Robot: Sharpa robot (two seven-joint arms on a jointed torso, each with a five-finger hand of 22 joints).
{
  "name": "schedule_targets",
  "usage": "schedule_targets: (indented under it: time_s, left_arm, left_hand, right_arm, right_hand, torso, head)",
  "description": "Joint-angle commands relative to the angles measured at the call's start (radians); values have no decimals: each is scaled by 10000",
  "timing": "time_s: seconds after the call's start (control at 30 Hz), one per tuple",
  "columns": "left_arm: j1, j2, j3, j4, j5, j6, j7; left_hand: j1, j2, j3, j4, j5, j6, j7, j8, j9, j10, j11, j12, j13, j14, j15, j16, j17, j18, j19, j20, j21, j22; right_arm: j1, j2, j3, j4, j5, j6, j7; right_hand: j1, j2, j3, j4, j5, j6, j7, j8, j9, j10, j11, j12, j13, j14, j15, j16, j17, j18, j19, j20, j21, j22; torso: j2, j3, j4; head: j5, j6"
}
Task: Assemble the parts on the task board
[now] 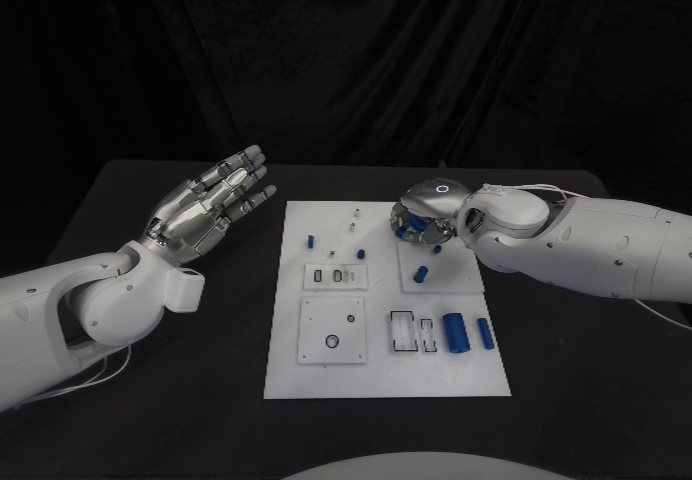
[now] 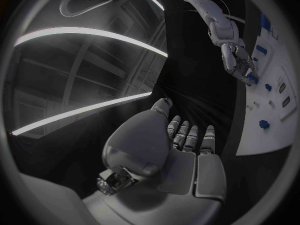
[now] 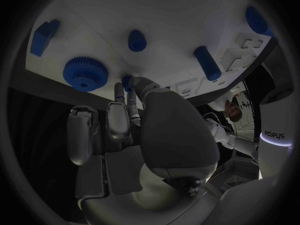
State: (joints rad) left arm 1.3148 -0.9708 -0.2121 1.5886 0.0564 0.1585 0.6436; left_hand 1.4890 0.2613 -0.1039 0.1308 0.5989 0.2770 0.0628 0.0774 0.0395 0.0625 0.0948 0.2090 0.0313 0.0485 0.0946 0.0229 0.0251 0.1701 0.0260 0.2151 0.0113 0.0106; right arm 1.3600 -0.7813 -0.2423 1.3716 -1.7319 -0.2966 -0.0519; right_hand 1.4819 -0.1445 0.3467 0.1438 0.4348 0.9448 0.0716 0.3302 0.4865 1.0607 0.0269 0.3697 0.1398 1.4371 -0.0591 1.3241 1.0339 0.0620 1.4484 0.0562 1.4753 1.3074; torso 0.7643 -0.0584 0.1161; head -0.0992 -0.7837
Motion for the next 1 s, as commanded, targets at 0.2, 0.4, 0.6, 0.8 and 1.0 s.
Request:
schedule_targets:
  time_s: [0.2, 0.4, 0.6, 0.8, 1.0]
  left_arm:
    - [13, -67, 9, 72, -17, 97, 57]
    - [13, -80, 9, 131, -16, 43, 57]
    - [13, -35, 9, 120, -89, -133, 176]
    - [13, 24, 9, 101, -172, -366, 533]
    - [13, 60, 9, 68, -192, -323, 582]
  left_hand:
    - [-116, -8, 72, -6, 6, 31, 105, 43, 17, 14, 82, 47, 19, -14, 83, 41, 18, 116, 12, 73, 57, 17]
    - [-122, -5, 83, -10, 11, 47, 109, 48, 19, 21, 84, 61, 21, -11, 83, 42, 18, 117, 10, 77, 55, 16]
    - [-208, -46, 200, -85, 45, 115, 133, 76, 24, 52, 45, 109, 24, -202, -116, -59, -78, 113, -84, -69, -2, -23]
    - [-540, -91, 302, -10, -1, 15, 46, 43, 4, -56, -242, 7, 3, -482, -452, -227, -248, 94, -229, -510, -92, -87]
    - [-565, -81, 302, 18, -3, 3, 29, 39, 3, -79, -292, -44, -6, -478, -474, -225, -246, 95, -224, -528, -89, -84]
  right_arm:
    - [143, -108, -33, 345, 313, -1001, 103]
    - [701, 24, -28, 563, 832, -924, 1]
    - [923, 588, -17, 41, 1044, -1019, 171]
    - [934, 1220, -5, -686, 1166, -1092, 405]
    - [817, 1541, 3, -1107, 1195, -832, 437]
  right_hand:
    - [31, 270, -68, -86, -147, 432, 76, 71, 465, 500, -47, -63, 89, 52, -85, 44, 113, -161, 8, -104, -51, 1038]
    - [90, 291, -63, -125, -417, 498, 125, -61, 499, 690, -16, -270, 62, 81, -65, 45, 154, -167, 27, -94, -53, 1065]
    - [63, 297, -93, -107, -551, 566, 132, -116, 516, 780, -10, -375, 49, 80, -59, 27, 137, -165, 23, -88, -65, 1062]
    - [85, 299, -89, -121, -541, 565, 136, -168, 510, 837, -11, -418, 47, 77, -53, 20, 138, -166, 25, -83, -68, 1067]
    - [104, 283, -85, -134, -516, 522, 165, -292, 475, 865, 14, -513, 39, 76, -28, 13, 143, -173, 39, -67, -62, 1092]
  torso:
    - [6, -2, -10]
    - [9, -11, -11]
    - [15, -25, -4]
    - [41, -21, 55]
    - [70, -22, 98]
  head:
    - [172, 30]
    - [349, 49]
    - [534, 14]
    - [624, 48]
    - [522, 61]
